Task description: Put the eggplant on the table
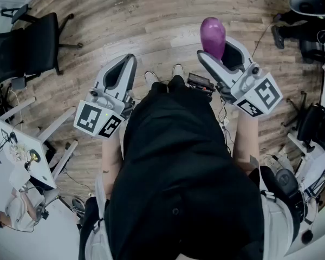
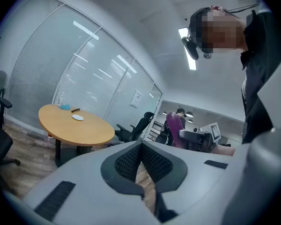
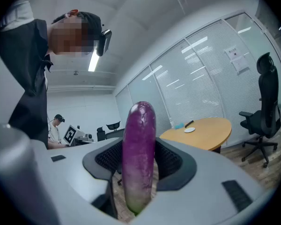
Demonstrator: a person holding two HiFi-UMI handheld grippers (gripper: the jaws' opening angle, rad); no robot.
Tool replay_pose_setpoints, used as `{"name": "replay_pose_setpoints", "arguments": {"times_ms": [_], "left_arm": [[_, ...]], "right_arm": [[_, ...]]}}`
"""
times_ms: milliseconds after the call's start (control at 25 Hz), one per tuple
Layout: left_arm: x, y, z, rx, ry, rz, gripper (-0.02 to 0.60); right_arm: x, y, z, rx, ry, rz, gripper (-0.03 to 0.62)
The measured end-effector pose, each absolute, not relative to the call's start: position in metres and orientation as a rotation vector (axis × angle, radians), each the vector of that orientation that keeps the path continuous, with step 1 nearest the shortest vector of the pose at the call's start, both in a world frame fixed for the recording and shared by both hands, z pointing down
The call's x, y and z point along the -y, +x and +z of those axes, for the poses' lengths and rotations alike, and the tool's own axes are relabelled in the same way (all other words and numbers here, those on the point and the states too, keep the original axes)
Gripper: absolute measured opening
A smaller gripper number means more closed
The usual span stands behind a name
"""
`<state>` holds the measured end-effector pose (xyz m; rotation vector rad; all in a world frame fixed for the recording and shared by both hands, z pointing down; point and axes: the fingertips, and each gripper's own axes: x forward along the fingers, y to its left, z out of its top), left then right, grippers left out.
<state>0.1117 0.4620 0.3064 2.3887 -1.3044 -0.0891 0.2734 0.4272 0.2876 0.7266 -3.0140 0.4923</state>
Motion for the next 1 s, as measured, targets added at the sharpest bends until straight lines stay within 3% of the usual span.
{"name": "replay_pose_setpoints", "arguments": {"times_ms": [1000], "left_arm": [[-0.402, 0.187, 0.304, 1.43, 2.316, -0.071, 0.008]], "right_arm": [[-0.362, 0.314, 0.3, 3.041, 0.493, 0.513, 0.218]]}}
